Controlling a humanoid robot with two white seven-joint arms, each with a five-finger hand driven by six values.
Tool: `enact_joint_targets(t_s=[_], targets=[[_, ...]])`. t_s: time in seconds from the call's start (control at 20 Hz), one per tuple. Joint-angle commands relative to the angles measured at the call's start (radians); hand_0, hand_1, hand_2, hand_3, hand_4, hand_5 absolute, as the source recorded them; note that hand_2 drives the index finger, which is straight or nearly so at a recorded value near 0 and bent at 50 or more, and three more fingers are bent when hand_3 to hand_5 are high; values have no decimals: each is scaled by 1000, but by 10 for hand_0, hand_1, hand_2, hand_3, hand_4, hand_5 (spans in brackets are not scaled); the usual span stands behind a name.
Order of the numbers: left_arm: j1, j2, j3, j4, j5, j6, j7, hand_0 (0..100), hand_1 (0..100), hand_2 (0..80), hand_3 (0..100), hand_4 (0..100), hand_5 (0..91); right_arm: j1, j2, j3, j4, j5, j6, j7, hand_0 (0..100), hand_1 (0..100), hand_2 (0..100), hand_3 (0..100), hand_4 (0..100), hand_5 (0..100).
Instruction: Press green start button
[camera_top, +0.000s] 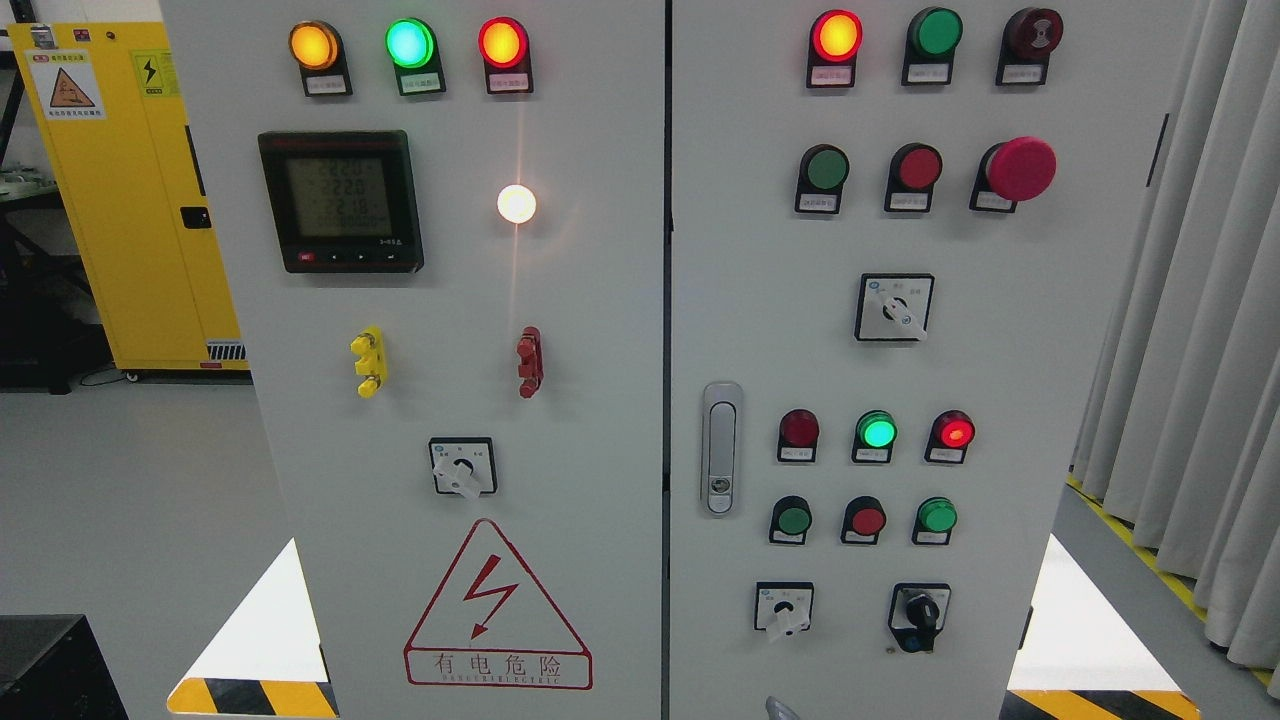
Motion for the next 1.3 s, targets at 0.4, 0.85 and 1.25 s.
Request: enact_joint_targets(t_s=[0.4, 0.85, 1.25], targets=[[0, 0, 0, 0, 1, 0, 0, 120, 556, 0, 0, 0, 0, -85, 7, -122, 5, 502, 13, -60, 532, 841, 0, 976, 1000, 1000], [0, 0, 0, 0, 1, 0, 0, 120, 556, 0, 0, 0, 0, -214, 6, -173, 11, 806, 21, -68, 557, 878, 0, 1000, 1000, 1000], [0, 0, 0, 0, 1, 0, 0, 120, 556, 0, 0, 0, 0, -345, -20, -172, 92, 849, 84, -64, 589, 889, 0, 1000, 1000, 1000]])
